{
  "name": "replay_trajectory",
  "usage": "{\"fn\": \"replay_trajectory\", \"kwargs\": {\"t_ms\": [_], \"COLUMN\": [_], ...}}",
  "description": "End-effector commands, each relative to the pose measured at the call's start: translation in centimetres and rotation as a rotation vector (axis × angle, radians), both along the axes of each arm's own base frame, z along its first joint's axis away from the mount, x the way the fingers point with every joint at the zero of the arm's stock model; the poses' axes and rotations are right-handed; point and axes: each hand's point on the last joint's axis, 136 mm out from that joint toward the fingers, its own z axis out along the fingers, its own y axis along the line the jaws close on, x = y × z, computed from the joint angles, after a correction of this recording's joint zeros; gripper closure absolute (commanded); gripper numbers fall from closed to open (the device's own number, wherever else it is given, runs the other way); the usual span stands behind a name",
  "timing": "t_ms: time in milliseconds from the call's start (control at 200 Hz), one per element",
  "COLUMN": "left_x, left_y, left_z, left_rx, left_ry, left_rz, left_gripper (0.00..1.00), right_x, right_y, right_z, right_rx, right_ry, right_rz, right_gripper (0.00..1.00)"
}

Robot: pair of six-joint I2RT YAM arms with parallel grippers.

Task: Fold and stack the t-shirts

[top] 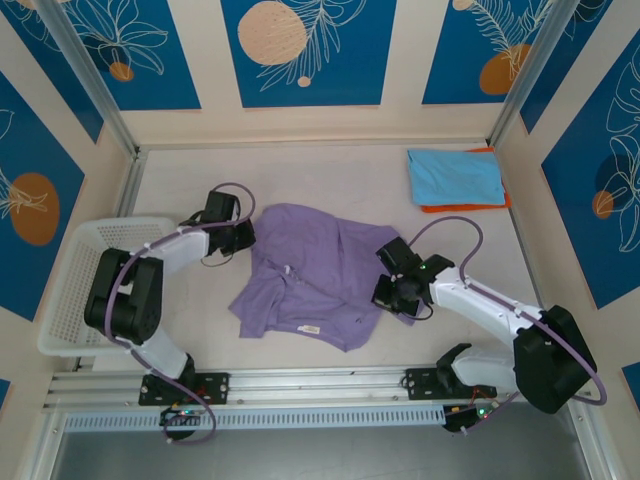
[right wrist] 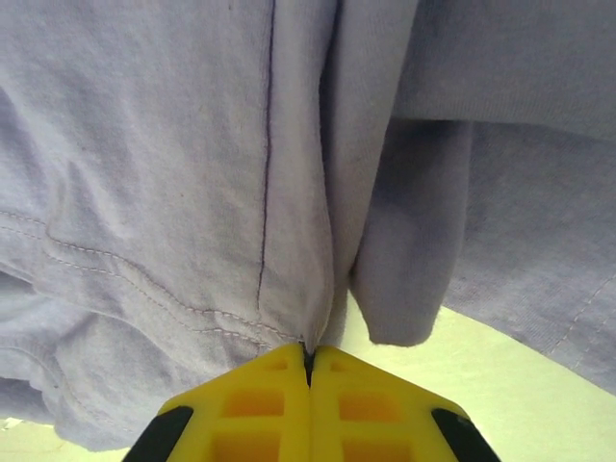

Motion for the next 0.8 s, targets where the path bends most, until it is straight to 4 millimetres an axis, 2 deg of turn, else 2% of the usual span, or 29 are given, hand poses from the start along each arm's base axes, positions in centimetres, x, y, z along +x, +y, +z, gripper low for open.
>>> {"fn": "replay_trajectory", "kwargs": {"t_ms": [0, 65, 165, 270, 340, 455, 585, 725, 795], "left_x": [0.1, -0.1, -0.6, -1.4, -2.3, -4.3, -6.8, -10.1, -11.8], "left_y": [-0.2, -0.4, -0.6, -1.0, -1.3, -1.5, -0.8, -0.1, 0.4], "left_z": [3.4, 5.3, 9.4, 14.7, 19.2, 27.0, 34.6, 41.8, 44.5], "left_rx": [0.035, 0.051, 0.06, 0.043, 0.028, -0.016, -0.065, -0.115, -0.135], "left_ry": [-0.104, -0.168, -0.287, -0.425, -0.534, -0.715, -0.876, -1.034, -1.098], "left_rz": [-0.021, -0.027, -0.031, -0.03, -0.042, -0.063, -0.076, -0.113, -0.125], "left_gripper": [1.0, 1.0, 1.0, 1.0, 1.0, 1.0, 1.0, 1.0, 1.0], "right_x": [0.1, 0.7, 1.8, 2.9, 3.5, 4.1, 4.1, 3.4, 2.9], "right_y": [0.8, 1.0, 0.6, 0.2, -0.4, -1.5, -1.2, -0.7, -0.4], "right_z": [1.7, 3.3, 6.9, 12.0, 15.9, 22.9, 30.1, 36.3, 38.8], "right_rx": [0.07, 0.096, 0.113, 0.136, 0.138, 0.145, 0.202, 0.26, 0.288], "right_ry": [-0.054, -0.122, -0.258, -0.432, -0.558, -0.76, -0.937, -1.066, -1.127], "right_rz": [0.009, 0.02, 0.032, 0.05, 0.059, 0.059, 0.101, 0.153, 0.174], "right_gripper": [1.0, 1.0, 1.0, 1.0, 1.0, 1.0, 1.0, 1.0, 1.0]}}
